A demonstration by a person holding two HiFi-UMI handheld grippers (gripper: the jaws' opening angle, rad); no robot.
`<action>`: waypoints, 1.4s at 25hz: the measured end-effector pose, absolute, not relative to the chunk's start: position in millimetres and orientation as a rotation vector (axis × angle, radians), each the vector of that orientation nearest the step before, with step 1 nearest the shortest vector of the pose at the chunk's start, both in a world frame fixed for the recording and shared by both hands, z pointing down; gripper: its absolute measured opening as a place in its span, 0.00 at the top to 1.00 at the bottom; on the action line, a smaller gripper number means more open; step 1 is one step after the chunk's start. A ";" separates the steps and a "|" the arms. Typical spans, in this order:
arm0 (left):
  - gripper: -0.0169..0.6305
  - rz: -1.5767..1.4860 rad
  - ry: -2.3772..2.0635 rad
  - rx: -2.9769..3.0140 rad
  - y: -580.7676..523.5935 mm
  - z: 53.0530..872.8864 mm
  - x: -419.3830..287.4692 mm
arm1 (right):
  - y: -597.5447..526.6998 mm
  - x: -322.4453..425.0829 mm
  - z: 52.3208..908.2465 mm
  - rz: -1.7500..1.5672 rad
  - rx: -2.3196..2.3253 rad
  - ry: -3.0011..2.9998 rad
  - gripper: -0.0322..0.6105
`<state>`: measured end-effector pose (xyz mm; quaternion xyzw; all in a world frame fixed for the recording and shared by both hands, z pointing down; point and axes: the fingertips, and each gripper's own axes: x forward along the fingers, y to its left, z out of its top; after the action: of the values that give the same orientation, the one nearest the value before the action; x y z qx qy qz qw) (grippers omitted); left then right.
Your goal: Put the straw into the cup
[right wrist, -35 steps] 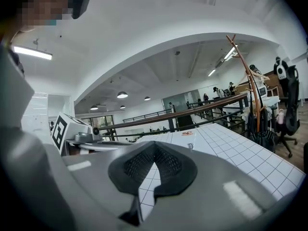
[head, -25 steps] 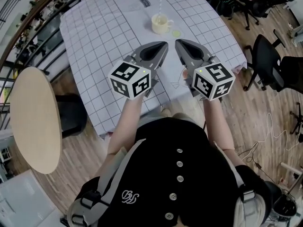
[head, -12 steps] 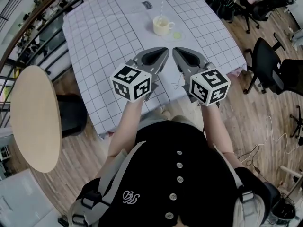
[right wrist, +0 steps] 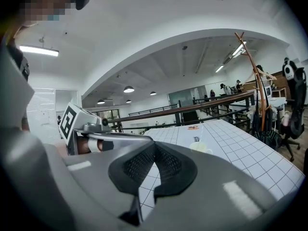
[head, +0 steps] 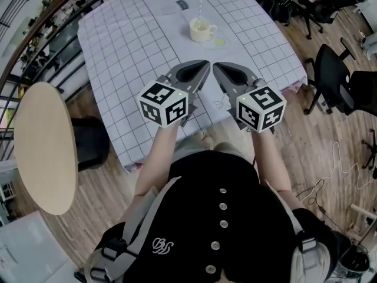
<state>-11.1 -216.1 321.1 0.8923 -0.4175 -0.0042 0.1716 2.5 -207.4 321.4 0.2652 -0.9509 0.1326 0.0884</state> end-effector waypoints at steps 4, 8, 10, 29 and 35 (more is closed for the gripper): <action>0.97 -0.006 -1.168 2.534 -214.6 322.2 -9.1 | -204.8 3.8 325.2 0.398 0.773 -2.814 0.95; 0.98 0.000 -1.158 2.528 -213.4 322.9 -10.5 | -204.5 4.5 324.5 0.385 0.776 -2.810 0.95; 0.98 0.003 -1.160 2.525 -212.9 323.8 -11.5 | -204.6 4.7 324.5 0.382 0.779 -2.807 0.95; 0.98 -0.009 -1.170 2.524 -207.6 322.2 -21.1 | -197.7 -6.8 323.0 0.350 0.769 -2.808 0.95; 0.98 -0.004 -1.156 2.529 -206.3 324.6 -22.2 | -196.9 -8.1 326.1 0.342 0.782 -2.792 0.95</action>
<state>-22.2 -206.3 324.6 0.8947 -0.4090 -0.0013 0.1793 -8.1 -196.9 326.1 0.2664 -0.9504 0.1163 0.1108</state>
